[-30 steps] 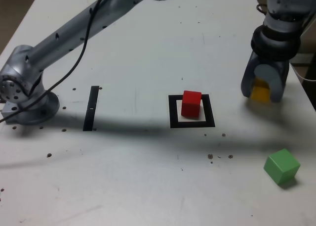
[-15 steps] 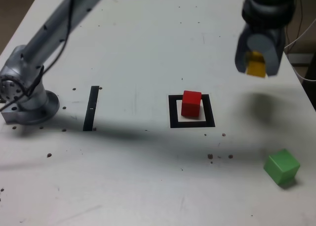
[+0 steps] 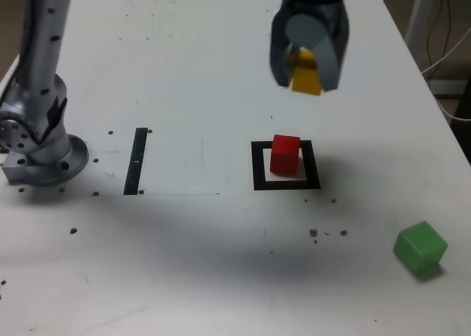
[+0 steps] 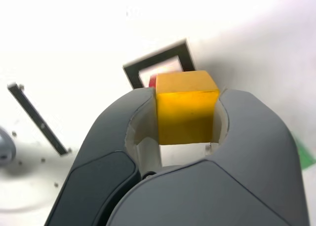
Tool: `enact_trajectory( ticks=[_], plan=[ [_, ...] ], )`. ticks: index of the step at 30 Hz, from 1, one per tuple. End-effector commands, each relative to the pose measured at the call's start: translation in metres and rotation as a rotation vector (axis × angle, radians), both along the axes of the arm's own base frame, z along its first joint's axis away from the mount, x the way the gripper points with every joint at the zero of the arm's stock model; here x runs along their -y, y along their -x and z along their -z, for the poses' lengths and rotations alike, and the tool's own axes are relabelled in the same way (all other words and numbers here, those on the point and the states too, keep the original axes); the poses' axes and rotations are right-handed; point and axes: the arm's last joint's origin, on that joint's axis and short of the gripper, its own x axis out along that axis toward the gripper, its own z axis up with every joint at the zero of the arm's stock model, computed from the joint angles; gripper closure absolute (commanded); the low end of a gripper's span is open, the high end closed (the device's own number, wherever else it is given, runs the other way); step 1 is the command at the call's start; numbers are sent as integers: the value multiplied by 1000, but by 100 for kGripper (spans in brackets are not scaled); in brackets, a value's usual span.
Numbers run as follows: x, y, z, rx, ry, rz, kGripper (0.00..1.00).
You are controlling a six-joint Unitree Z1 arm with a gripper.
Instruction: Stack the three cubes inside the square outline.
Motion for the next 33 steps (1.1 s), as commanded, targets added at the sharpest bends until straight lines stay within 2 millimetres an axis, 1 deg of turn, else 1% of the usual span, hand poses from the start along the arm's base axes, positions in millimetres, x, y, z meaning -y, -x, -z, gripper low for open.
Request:
enact_trajectory(
  ticks=[1,5,10,17,24,28,33],
  plan=[
    [9,2,10,-32,5,-2,71],
    [21,10,22,-72,13,0,71],
    [26,19,31,-63,12,-5,71],
    [22,23,42,-37,24,-17,71],
    [8,24,60,-40,46,-41,71],
    [4,24,65,-31,64,-39,71],
    [4,23,67,-17,79,-36,71]
  ],
)
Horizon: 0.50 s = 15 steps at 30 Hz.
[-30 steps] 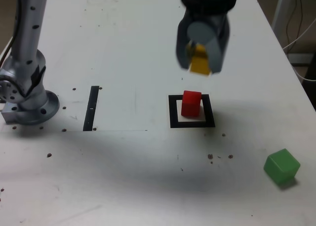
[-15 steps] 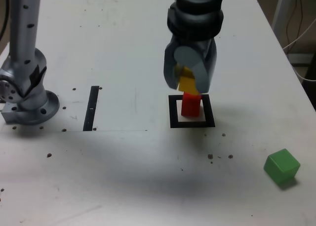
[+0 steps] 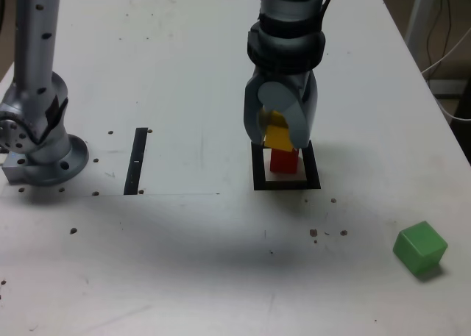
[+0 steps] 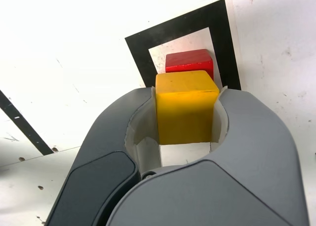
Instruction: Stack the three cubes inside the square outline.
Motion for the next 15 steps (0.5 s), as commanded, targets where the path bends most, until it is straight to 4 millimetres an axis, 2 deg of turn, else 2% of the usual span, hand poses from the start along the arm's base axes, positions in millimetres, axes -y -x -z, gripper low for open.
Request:
enact_trajectory(
  ticks=[1,7,15],
  plan=[
    [-1,0,-2,16,9,0,70],
    [-1,1,-1,20,12,-3,65],
    [-6,2,3,11,9,-14,40]
  ],
)
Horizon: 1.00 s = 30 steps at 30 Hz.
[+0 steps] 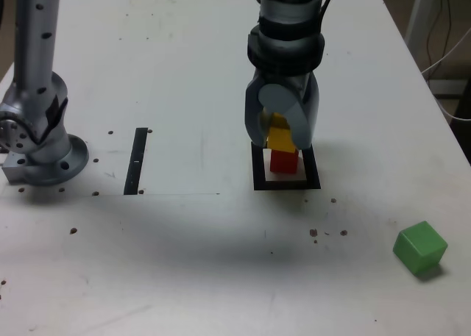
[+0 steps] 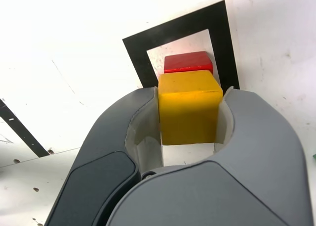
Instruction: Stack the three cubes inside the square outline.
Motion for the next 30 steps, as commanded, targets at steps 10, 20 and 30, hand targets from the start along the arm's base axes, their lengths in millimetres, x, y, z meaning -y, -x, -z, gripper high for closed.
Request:
enact_trajectory(
  ticks=[10,20,30],
  plan=[
    [-2,1,-3,31,-3,-4,3],
    [8,10,-17,36,-15,-46,1],
    [78,-2,-69,137,-60,58,1]
  ],
)
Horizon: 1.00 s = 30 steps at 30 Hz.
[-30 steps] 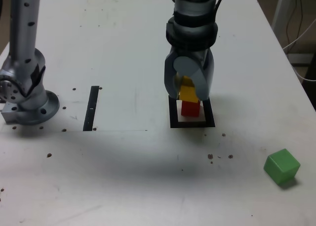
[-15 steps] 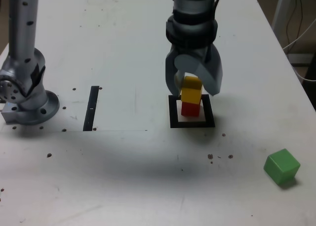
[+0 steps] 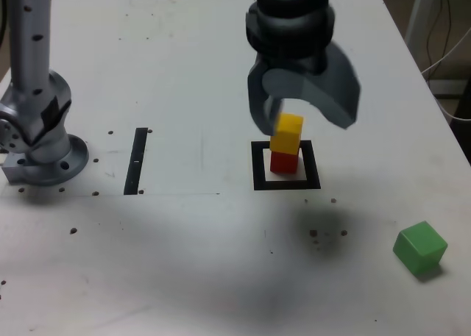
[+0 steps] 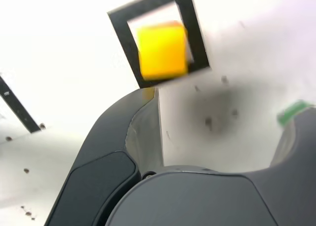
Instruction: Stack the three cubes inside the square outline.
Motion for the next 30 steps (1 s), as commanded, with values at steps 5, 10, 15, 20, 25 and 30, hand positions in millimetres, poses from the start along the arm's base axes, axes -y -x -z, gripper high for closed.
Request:
enact_trajectory(
  ticks=[5,10,15,20,25,30],
  plan=[
    [53,-30,-17,40,23,88,0],
    [84,-50,-13,38,37,149,0],
    [106,-71,0,54,74,215,0],
    [121,-90,17,59,103,282,0],
    [127,-102,33,48,102,333,0],
    [124,-112,50,13,93,368,1]
  ],
)
